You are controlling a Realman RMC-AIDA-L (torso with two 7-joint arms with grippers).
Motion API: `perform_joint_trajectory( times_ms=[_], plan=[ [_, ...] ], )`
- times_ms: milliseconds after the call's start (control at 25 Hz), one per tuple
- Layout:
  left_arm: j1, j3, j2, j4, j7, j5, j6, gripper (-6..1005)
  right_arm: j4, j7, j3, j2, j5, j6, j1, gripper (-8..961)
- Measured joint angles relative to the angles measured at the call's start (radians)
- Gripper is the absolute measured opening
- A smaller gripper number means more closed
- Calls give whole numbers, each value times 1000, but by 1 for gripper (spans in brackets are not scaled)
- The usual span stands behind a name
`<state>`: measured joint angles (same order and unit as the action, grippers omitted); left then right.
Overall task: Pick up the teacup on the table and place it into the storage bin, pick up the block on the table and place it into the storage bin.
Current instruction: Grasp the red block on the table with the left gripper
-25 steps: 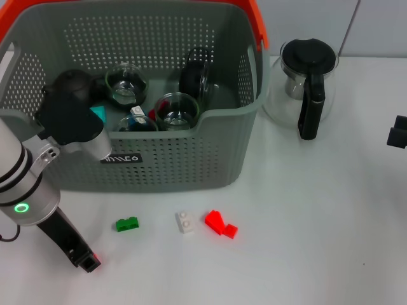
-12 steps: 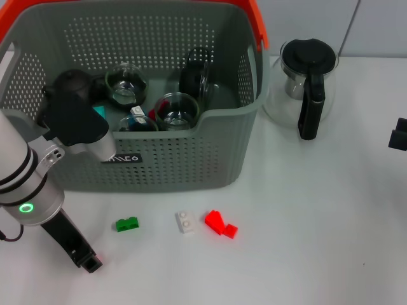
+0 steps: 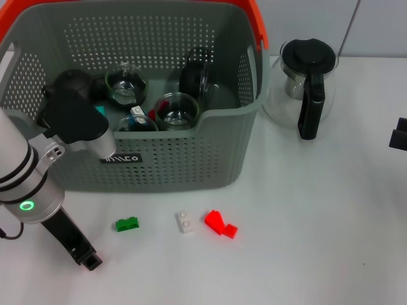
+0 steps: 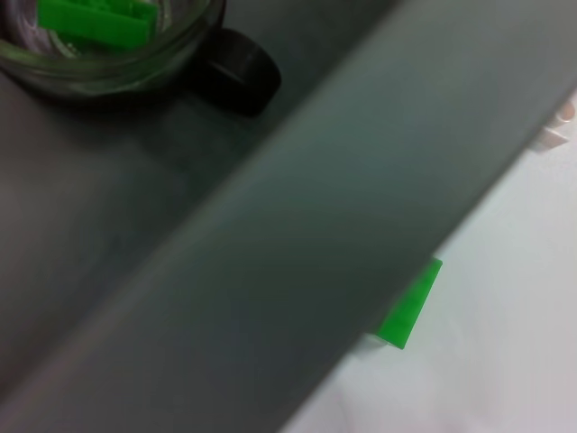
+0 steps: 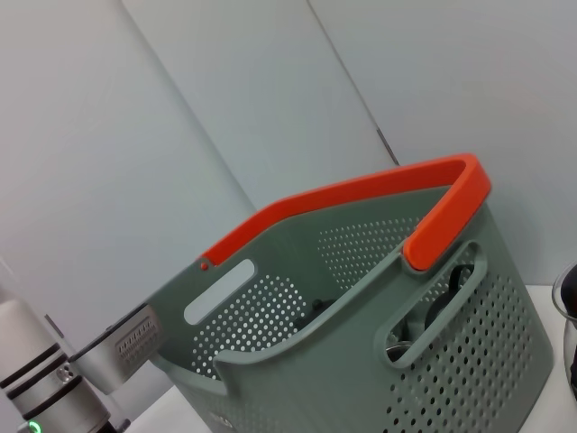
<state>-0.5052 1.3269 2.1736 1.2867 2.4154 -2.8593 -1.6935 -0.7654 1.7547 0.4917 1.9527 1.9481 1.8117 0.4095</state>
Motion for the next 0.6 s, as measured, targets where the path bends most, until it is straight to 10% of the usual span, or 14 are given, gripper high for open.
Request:
perform_joint_trajectory(
  times_ms=[600],
  plan=[
    [-7, 6, -3, -29, 1, 0, 1, 445, 0, 0, 4, 0, 0, 0, -2, 822]
  ],
)
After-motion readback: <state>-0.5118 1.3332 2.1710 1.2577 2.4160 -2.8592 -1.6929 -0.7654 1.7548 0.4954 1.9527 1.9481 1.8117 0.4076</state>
